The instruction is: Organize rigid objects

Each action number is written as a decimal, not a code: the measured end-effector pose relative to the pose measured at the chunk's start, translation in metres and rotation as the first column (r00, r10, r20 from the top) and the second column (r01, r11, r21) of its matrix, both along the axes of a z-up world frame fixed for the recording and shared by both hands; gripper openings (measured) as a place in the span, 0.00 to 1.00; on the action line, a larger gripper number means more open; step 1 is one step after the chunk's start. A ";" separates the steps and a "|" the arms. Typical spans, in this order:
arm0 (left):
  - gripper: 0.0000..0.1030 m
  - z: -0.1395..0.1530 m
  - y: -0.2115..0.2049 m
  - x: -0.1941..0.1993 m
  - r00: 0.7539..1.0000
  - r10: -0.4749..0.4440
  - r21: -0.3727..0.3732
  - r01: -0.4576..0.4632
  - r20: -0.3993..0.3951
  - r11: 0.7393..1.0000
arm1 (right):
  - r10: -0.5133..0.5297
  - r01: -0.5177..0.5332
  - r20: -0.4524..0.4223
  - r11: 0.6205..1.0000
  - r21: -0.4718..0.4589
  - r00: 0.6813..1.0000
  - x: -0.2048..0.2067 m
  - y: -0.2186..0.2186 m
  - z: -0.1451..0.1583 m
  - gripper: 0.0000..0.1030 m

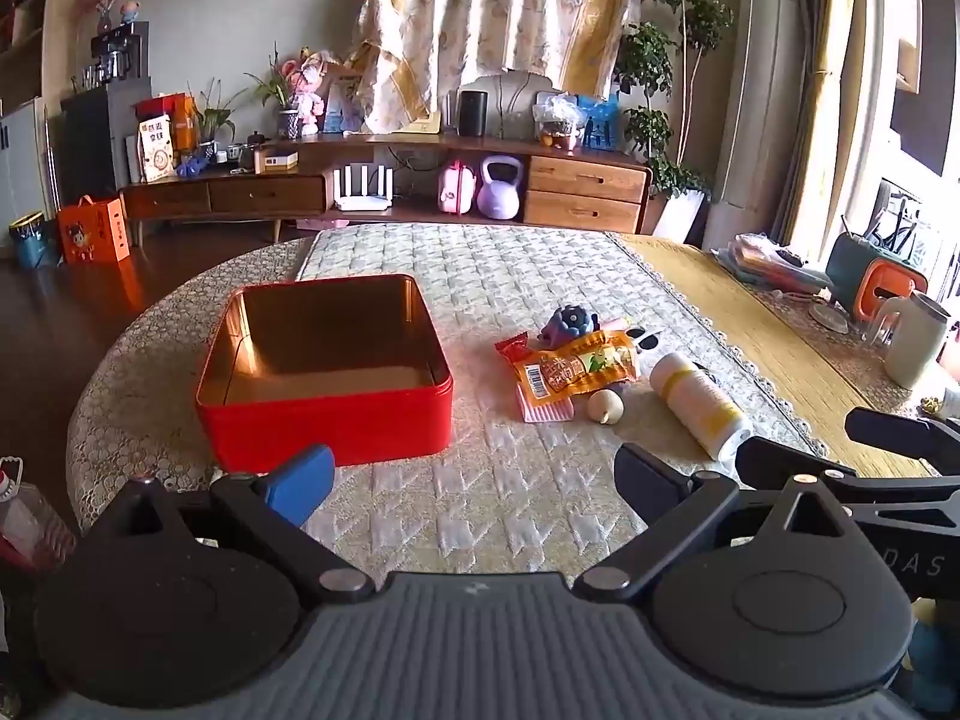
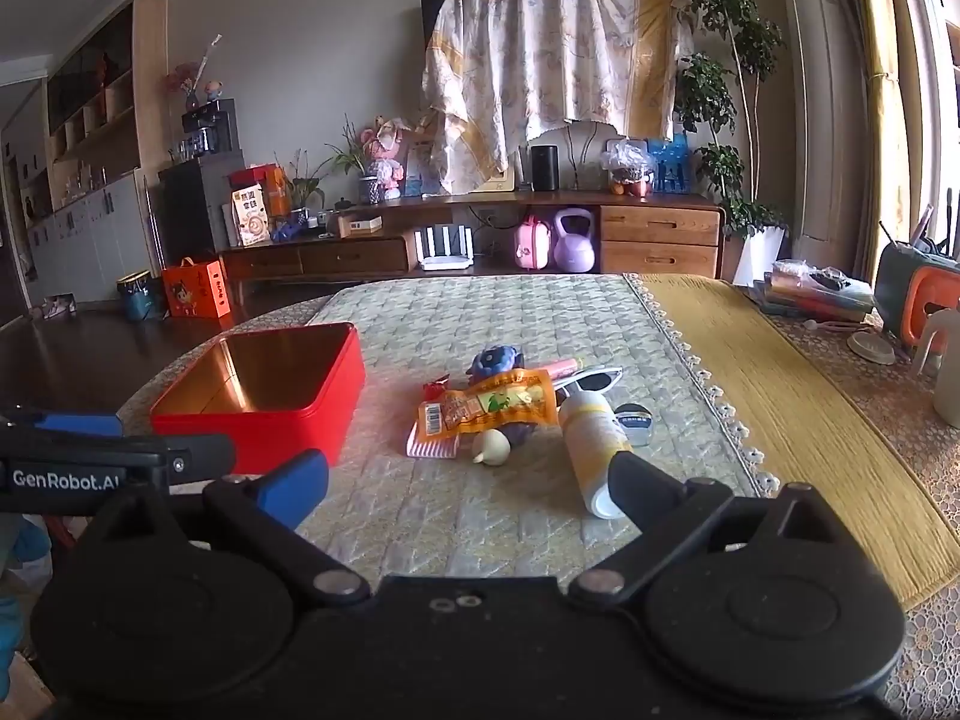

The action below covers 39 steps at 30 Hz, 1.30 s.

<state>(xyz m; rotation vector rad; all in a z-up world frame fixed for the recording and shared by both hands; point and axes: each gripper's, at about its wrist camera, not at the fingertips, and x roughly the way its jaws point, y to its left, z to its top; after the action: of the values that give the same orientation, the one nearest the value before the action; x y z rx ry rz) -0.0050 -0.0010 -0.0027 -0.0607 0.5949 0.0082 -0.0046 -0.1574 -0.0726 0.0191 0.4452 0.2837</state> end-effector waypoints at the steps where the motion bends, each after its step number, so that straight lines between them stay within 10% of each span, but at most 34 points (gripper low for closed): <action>1: 0.97 0.001 0.007 -0.001 1.000 -0.001 -0.013 0.001 -0.002 1.000 | 0.001 -0.001 0.000 1.000 0.001 1.000 0.000 0.000 0.000 0.97; 39: 0.97 -0.004 0.014 -0.001 1.000 0.005 -0.067 -0.005 -0.012 0.998 | 0.000 0.001 0.018 1.000 -0.019 1.000 -0.003 0.006 0.004 0.97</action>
<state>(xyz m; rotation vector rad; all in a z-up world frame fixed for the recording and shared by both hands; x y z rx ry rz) -0.0062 0.0131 -0.0068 -0.1277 0.6065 -0.0067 -0.0080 -0.1519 -0.0688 -0.0022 0.4305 0.2788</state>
